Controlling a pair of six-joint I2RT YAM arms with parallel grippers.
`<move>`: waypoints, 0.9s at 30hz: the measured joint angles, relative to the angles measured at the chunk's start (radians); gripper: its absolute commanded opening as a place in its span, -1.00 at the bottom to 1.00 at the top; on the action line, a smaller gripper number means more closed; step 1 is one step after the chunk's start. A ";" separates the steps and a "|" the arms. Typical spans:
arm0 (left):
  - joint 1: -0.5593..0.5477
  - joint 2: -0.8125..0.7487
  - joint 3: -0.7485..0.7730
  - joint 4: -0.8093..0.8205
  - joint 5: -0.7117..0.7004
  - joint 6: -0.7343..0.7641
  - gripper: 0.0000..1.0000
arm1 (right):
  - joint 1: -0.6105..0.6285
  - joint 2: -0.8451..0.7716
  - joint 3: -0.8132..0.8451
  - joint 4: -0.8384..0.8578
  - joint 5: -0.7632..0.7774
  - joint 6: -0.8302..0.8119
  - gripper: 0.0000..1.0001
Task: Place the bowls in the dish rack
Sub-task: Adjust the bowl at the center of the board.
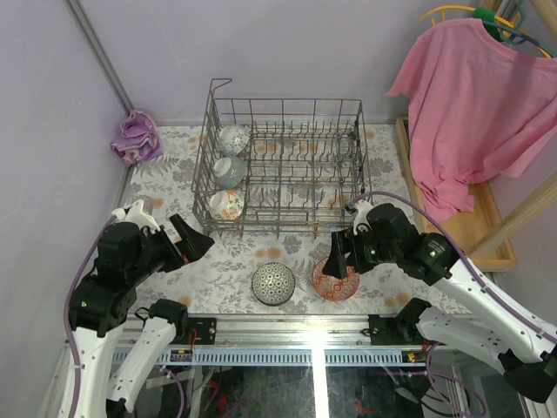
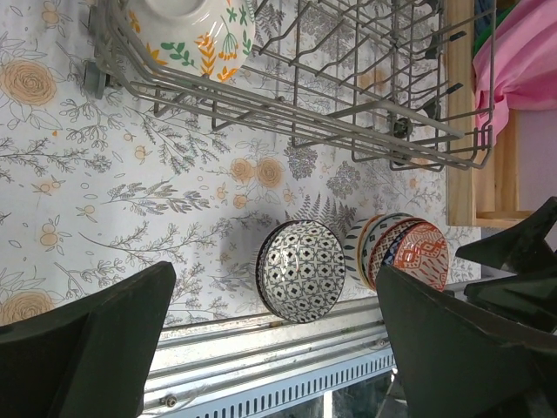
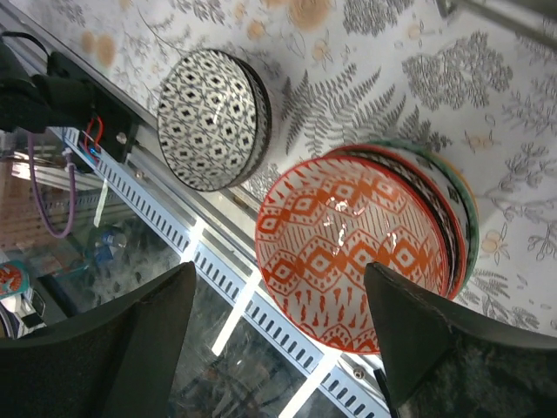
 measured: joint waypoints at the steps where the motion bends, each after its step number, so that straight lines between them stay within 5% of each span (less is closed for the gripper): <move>1: 0.000 0.003 -0.006 0.008 0.001 0.000 0.99 | 0.000 -0.010 -0.021 -0.004 0.001 0.000 0.65; 13: 0.000 0.025 -0.049 0.060 0.005 -0.013 0.99 | 0.050 0.041 -0.031 -0.019 0.000 -0.029 0.62; 27: -0.001 0.069 -0.051 0.066 0.004 -0.021 0.99 | 0.499 0.277 0.109 0.064 0.186 -0.040 0.50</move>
